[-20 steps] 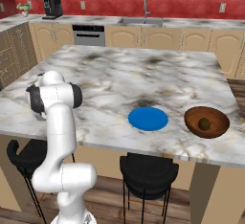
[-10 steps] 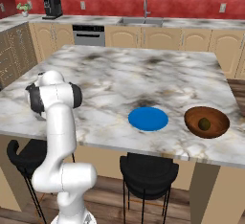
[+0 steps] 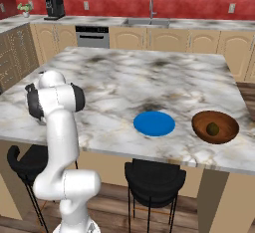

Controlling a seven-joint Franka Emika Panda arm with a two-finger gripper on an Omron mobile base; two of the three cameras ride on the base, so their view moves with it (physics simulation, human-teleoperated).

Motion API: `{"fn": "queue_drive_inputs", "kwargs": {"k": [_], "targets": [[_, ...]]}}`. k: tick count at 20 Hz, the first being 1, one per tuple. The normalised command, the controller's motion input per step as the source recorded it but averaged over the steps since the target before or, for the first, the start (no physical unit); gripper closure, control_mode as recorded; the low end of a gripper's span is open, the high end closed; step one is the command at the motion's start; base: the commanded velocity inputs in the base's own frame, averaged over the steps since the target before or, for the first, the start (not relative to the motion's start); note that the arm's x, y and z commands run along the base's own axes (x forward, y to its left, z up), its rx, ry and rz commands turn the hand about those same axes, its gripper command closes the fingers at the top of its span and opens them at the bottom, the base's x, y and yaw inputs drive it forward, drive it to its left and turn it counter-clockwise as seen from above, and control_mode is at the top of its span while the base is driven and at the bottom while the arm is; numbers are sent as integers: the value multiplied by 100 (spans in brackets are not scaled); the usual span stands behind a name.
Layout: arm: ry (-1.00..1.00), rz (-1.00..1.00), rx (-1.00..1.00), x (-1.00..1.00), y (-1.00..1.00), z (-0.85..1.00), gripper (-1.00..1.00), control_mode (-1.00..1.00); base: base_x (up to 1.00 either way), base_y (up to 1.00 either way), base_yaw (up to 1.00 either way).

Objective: Pick the chicken drumstick and avocado from their plates and place them in the bowl. Then put the bowl in the fridge.

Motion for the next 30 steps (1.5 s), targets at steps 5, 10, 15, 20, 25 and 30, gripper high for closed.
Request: {"fn": "queue_drive_inputs", "kwargs": {"k": [5, 10, 15, 20, 25, 30], "targets": [[-1, 15, 4, -40, -39, 31, 100, -100, 0, 0, 0], [-4, 14, 9, -39, -58, 21, 100, -100, 0, 0, 0], [-4, 9, 7, -36, -66, 21, 100, -100, 0, 0, 0], [-6, 0, 16, -30, -65, 37, 100, -100, 0, 0, 0], [-5, 0, 13, -28, -64, 36, 100, -100, 0, 0, 0], [-5, -5, 1, -25, -64, 25, 100, -100, 0, 0, 0]]}}
